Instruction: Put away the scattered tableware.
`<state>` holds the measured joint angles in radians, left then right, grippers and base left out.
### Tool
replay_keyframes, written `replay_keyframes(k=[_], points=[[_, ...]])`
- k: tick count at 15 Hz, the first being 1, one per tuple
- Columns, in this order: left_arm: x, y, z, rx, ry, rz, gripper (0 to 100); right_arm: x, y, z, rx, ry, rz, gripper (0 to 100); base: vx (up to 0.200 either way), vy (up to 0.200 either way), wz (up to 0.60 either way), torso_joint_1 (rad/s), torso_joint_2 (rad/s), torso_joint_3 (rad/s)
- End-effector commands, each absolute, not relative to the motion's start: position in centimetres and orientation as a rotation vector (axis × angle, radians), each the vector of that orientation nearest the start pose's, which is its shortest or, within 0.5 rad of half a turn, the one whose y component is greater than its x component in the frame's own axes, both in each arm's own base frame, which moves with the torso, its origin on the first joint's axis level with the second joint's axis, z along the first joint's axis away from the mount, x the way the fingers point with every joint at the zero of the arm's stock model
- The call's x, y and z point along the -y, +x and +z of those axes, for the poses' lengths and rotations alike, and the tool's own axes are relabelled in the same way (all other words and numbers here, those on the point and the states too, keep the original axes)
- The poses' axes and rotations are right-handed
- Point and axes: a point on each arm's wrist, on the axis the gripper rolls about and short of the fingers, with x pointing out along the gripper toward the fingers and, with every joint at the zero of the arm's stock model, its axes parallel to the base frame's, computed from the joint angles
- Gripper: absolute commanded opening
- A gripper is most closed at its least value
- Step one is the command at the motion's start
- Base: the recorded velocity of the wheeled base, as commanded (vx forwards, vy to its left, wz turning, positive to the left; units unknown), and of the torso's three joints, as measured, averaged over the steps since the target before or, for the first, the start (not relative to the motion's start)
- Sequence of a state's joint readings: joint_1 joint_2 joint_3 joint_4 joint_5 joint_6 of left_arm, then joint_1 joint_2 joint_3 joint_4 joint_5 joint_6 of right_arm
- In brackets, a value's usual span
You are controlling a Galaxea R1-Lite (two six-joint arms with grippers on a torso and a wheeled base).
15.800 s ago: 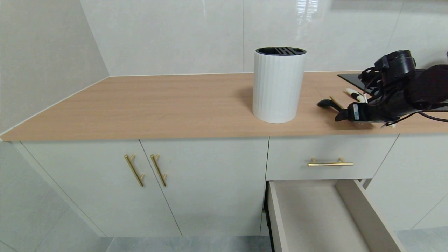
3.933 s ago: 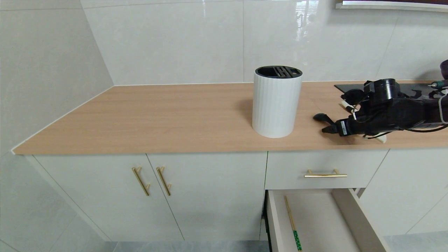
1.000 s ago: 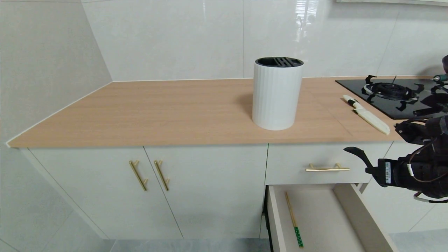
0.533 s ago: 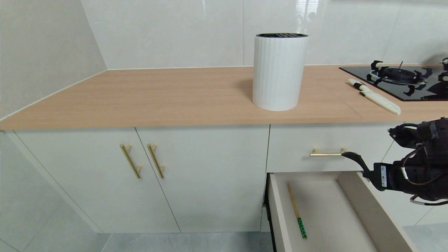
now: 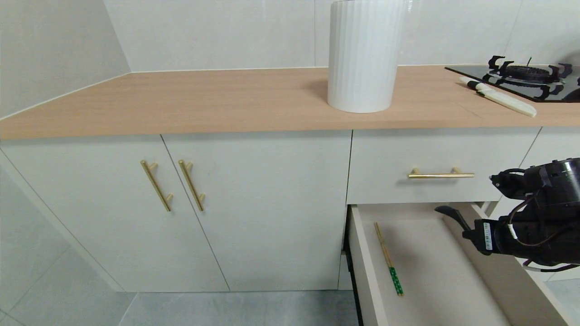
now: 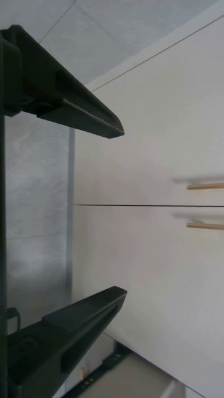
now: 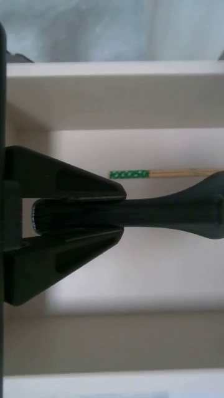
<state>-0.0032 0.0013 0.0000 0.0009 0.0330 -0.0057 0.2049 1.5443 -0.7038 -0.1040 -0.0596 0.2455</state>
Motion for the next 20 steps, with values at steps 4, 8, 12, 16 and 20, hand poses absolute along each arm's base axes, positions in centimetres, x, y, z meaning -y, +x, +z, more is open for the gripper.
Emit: replay_keyframes(k=[4, 8, 12, 16, 20], points=[[-0.1, -2.3, 7.6, -0.001, -0.006, 0.031, 100, -5.1, 25.6, 12.2, -0.847, 0.046, 0.064, 0, 0.000, 0.000, 0.00, -0.013, 0.05, 0.029], [-0.1, -2.3, 7.6, -0.001, -0.006, 0.031, 100, -6.2, 30.2, 6.5, -0.961, -0.004, 0.048, 0, 0.000, 0.000, 0.00, 0.000, 0.00, 0.000], [-0.1, -2.3, 7.6, -0.001, -0.006, 0.031, 100, -5.9, 32.5, 1.3, -1.041, -0.031, -0.029, 0, 0.000, 0.000, 0.00, 0.000, 0.00, 0.000], [-0.1, -2.3, 7.6, -0.001, -0.006, 0.031, 100, -6.0, 32.9, 0.2, -1.027, -0.028, -0.030, 0, 0.000, 0.000, 0.00, 0.000, 0.00, 0.000], [-0.1, -2.3, 7.6, -0.001, -0.006, 0.031, 100, -6.0, 33.4, -1.1, -1.015, -0.041, -0.054, 0, 0.000, 0.000, 0.00, 0.000, 0.00, 0.000]])
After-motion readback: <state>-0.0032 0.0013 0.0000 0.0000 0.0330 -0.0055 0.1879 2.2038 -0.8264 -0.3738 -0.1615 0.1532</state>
